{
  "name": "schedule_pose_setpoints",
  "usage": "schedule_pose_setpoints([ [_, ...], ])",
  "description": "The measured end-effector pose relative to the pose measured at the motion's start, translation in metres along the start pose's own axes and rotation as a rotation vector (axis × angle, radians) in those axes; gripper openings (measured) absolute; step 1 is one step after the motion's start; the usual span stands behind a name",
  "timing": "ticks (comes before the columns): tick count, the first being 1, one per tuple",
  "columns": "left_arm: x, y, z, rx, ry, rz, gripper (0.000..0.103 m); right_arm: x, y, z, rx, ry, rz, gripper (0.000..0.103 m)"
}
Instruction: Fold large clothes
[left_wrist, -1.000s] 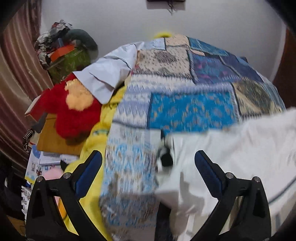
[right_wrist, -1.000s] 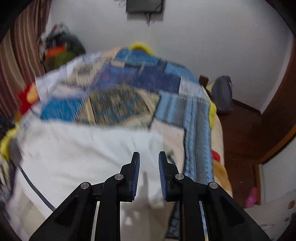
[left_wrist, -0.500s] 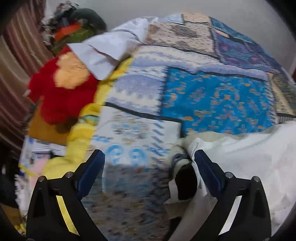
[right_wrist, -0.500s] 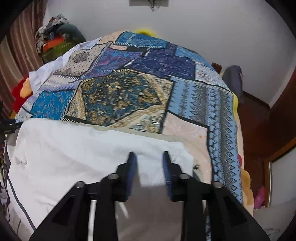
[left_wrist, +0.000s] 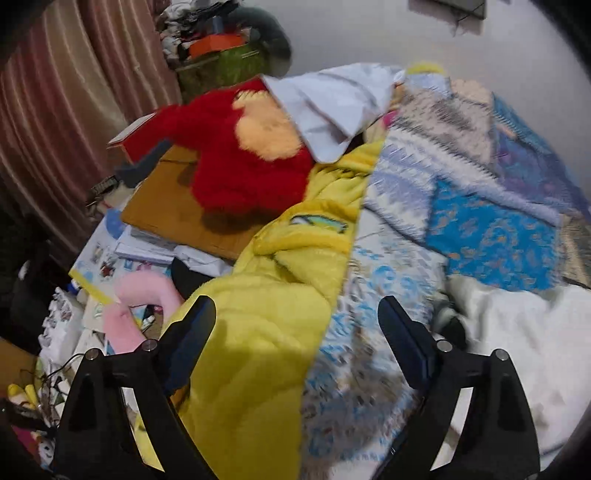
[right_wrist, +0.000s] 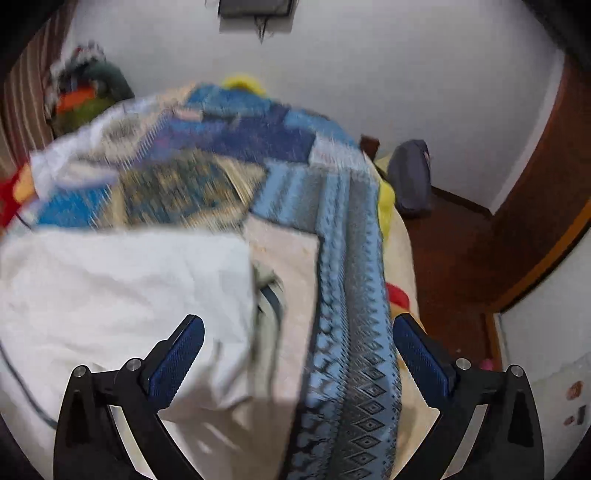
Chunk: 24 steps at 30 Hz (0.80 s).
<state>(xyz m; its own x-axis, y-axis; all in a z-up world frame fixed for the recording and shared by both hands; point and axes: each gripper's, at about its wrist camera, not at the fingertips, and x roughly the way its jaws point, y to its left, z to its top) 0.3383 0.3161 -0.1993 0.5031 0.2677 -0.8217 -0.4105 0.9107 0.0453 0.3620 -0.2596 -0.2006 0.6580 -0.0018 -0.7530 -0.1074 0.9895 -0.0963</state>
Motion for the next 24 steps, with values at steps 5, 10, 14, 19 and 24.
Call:
schedule_pose_setpoints([
  [5, -0.028, -0.04, -0.012, 0.129, -0.022, -0.159, 0.091, -0.025, 0.02, 0.02, 0.096, -0.051, 0.202, 0.102],
  [10, -0.011, -0.085, -0.032, 0.23, 0.024, -0.145, 0.093, -0.004, 0.068, 0.016, 0.036, 0.009, 0.259, 0.102],
  [14, 0.019, -0.068, -0.044, 0.208, 0.093, -0.065, 0.093, 0.038, 0.093, -0.007, -0.044, 0.16, 0.214, 0.102],
  [19, 0.016, -0.034, -0.06, 0.098, 0.119, -0.159, 0.093, 0.049, 0.091, -0.035, -0.126, 0.202, 0.156, 0.102],
  [24, -0.002, -0.039, -0.073, 0.144, 0.083, -0.103, 0.093, 0.029, 0.087, -0.054, -0.218, 0.196, 0.066, 0.102],
])
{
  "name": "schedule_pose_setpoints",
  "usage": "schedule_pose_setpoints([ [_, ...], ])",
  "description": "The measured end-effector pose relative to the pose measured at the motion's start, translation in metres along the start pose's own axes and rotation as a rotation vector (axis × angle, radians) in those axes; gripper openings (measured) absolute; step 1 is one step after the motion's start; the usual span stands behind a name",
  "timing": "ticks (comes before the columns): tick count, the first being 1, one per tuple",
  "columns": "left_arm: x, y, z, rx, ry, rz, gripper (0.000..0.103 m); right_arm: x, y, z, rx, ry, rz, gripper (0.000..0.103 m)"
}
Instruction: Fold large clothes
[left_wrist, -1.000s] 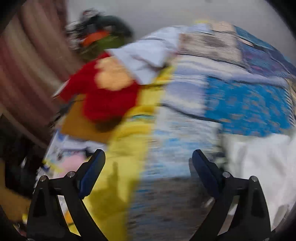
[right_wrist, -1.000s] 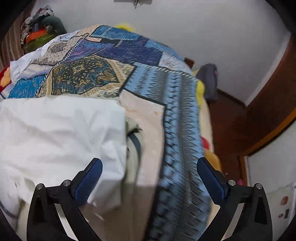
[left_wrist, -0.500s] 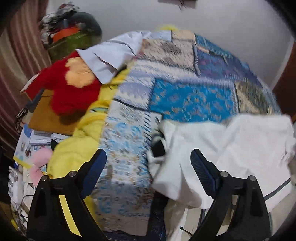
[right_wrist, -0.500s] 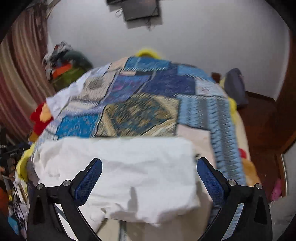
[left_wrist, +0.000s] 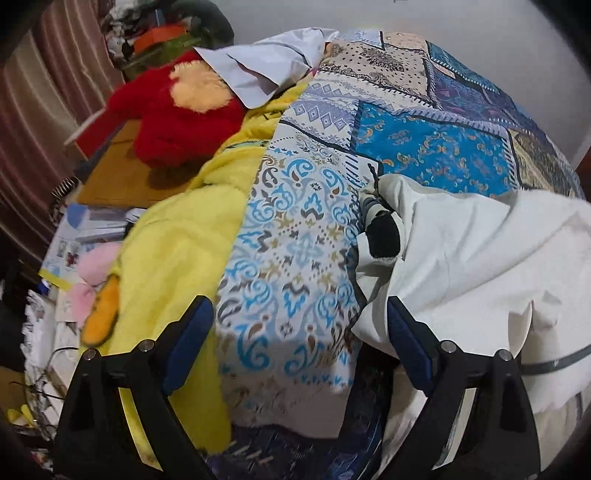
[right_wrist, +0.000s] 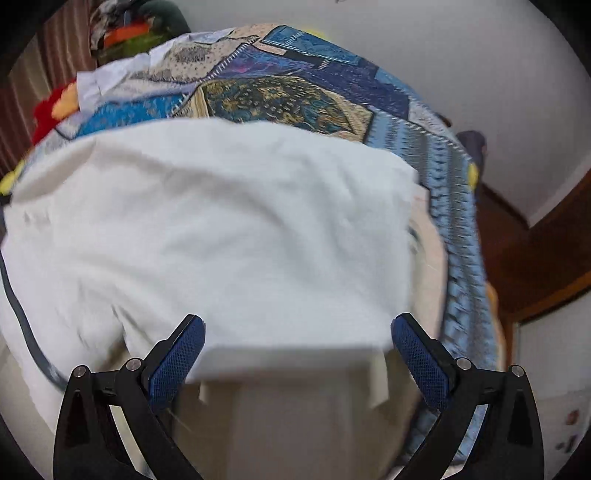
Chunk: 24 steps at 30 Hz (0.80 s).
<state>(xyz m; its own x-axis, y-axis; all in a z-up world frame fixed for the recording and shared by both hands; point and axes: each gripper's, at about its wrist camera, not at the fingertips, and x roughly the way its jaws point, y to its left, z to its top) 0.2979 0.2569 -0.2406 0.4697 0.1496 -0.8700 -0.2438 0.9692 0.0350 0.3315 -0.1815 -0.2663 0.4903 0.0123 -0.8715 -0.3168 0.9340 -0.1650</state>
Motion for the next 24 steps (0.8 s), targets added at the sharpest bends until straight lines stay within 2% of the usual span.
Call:
schedule_pose_setpoints([
  [7, -0.028, -0.003, -0.01, -0.005, -0.011, 0.0, 0.093, -0.035, -0.044, -0.028, 0.183, -0.003, 0.04, 0.102],
  [11, -0.06, -0.004, -0.012, -0.014, -0.042, -0.066, 0.093, -0.075, -0.062, -0.043, 0.273, -0.058, 0.092, 0.102],
  [16, -0.09, -0.008, -0.024, -0.004, -0.051, -0.133, 0.093, -0.12, -0.064, -0.063, 0.306, -0.119, 0.151, 0.102],
  [20, -0.094, -0.008, -0.048, -0.004, 0.001, -0.179, 0.093, -0.148, -0.052, -0.088, 0.297, -0.157, 0.173, 0.102],
  [24, -0.08, -0.006, -0.084, -0.006, 0.102, -0.212, 0.093, -0.157, -0.04, -0.119, 0.319, -0.146, 0.179, 0.102],
])
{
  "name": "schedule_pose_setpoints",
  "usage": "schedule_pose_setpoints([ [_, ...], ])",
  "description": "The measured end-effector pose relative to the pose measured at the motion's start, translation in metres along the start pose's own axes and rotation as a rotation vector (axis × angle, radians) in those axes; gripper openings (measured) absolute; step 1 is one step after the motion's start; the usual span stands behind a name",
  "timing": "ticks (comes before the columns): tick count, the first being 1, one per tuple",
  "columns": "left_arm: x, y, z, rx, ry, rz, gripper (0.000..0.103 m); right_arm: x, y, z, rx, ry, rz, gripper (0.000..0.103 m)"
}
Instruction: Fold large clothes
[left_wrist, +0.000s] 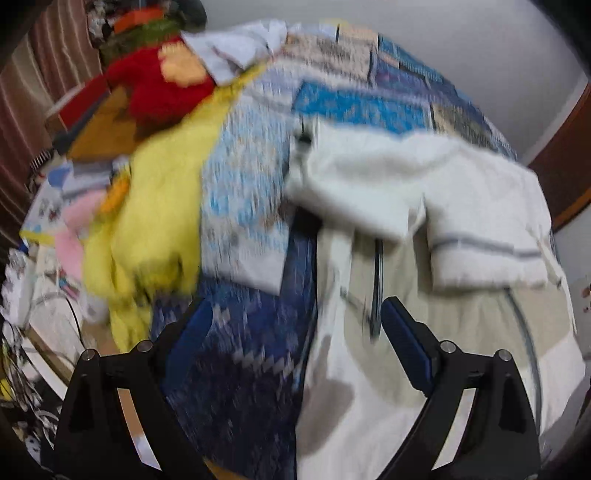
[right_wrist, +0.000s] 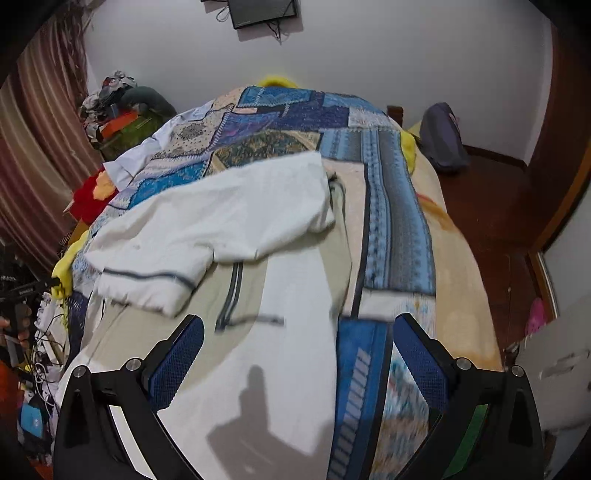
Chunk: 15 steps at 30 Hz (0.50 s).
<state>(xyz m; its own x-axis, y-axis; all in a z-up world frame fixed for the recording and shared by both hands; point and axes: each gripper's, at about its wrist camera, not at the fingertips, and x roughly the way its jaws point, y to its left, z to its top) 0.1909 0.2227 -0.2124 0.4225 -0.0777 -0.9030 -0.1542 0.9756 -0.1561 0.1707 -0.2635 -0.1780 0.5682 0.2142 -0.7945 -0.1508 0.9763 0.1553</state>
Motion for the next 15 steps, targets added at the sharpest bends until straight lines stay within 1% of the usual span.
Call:
schedule_pose_setpoints([
  [4, 0.018, 0.005, -0.034, -0.018, 0.084, -0.026, 0.093, -0.002, -0.005, -0.03, 0.044, 0.026, -0.008, 0.102],
  [7, 0.031, 0.01, -0.056, -0.053, 0.143, -0.082, 0.093, -0.001, -0.012, -0.049, 0.088, 0.044, -0.004, 0.101],
  [9, 0.042, 0.011, -0.068, -0.087, 0.188, -0.124, 0.093, -0.001, -0.015, -0.061, 0.129, 0.058, 0.012, 0.099],
  [11, 0.051, 0.01, -0.08, -0.112, 0.228, -0.17, 0.093, 0.001, -0.018, -0.071, 0.163, 0.079, 0.042, 0.089],
  [13, 0.062, 0.008, -0.091, -0.141, 0.268, -0.225, 0.093, 0.005, -0.017, -0.079, 0.183, 0.104, 0.075, 0.081],
  [14, 0.064, 0.006, -0.094, -0.142, 0.265, -0.227, 0.093, 0.006, -0.015, -0.083, 0.186, 0.106, 0.078, 0.081],
  [15, 0.063, 0.002, -0.095, -0.126, 0.253, -0.211, 0.093, 0.006, -0.013, -0.085, 0.178, 0.099, 0.07, 0.08],
])
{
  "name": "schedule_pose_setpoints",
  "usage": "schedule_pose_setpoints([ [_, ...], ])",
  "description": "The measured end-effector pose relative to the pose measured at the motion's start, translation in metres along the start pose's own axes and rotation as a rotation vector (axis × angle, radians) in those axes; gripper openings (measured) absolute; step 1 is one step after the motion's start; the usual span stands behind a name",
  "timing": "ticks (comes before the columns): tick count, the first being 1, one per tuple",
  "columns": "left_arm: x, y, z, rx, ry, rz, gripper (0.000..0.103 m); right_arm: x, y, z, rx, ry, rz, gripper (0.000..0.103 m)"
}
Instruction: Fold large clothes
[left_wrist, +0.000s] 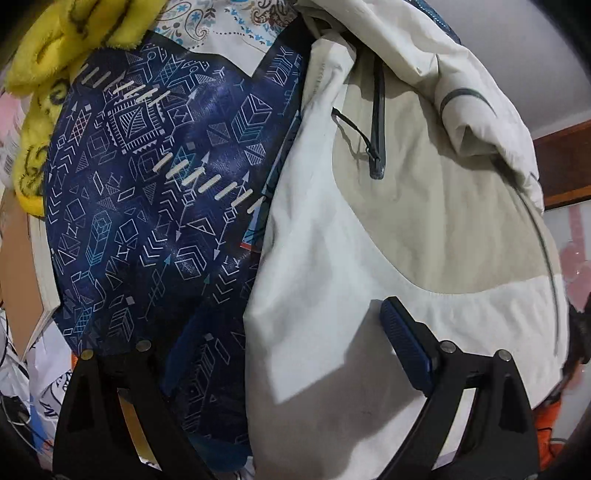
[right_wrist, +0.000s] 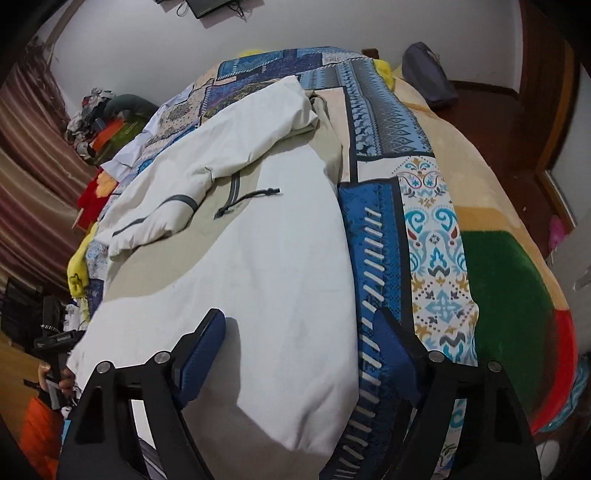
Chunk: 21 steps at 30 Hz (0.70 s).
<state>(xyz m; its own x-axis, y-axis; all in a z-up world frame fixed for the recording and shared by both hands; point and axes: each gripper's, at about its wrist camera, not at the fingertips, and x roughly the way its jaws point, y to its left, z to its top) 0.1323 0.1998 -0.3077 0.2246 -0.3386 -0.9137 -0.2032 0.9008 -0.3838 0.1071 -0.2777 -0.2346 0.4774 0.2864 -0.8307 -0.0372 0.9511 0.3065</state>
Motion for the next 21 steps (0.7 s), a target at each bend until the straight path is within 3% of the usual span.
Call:
schedule_pose_setpoints([
  [2, 0.0, -0.009, -0.001, 0.027, -0.004, -0.006, 0.09, 0.0, 0.004, -0.002, -0.01, 0.001, 0.008, 0.063],
  [5, -0.002, -0.028, 0.0, 0.074, -0.015, -0.045, 0.067, 0.0, 0.011, 0.001, -0.028, 0.008, 0.05, 0.039],
  [7, -0.002, -0.041, 0.002, 0.105, -0.025, -0.047, 0.035, 0.004, 0.018, 0.004, -0.055, 0.014, 0.062, 0.028],
  [10, -0.003, -0.056, 0.008, 0.119, -0.031, -0.021, 0.011, 0.008, 0.029, 0.009, -0.086, 0.01, 0.081, 0.014],
  [14, -0.021, -0.087, 0.019, 0.188, -0.114, 0.012, 0.007, 0.007, 0.045, 0.021, -0.138, -0.028, 0.095, 0.009],
  [21, -0.089, -0.134, 0.064, 0.255, -0.323, -0.025, 0.006, -0.005, 0.072, 0.073, -0.195, -0.168, 0.095, 0.007],
])
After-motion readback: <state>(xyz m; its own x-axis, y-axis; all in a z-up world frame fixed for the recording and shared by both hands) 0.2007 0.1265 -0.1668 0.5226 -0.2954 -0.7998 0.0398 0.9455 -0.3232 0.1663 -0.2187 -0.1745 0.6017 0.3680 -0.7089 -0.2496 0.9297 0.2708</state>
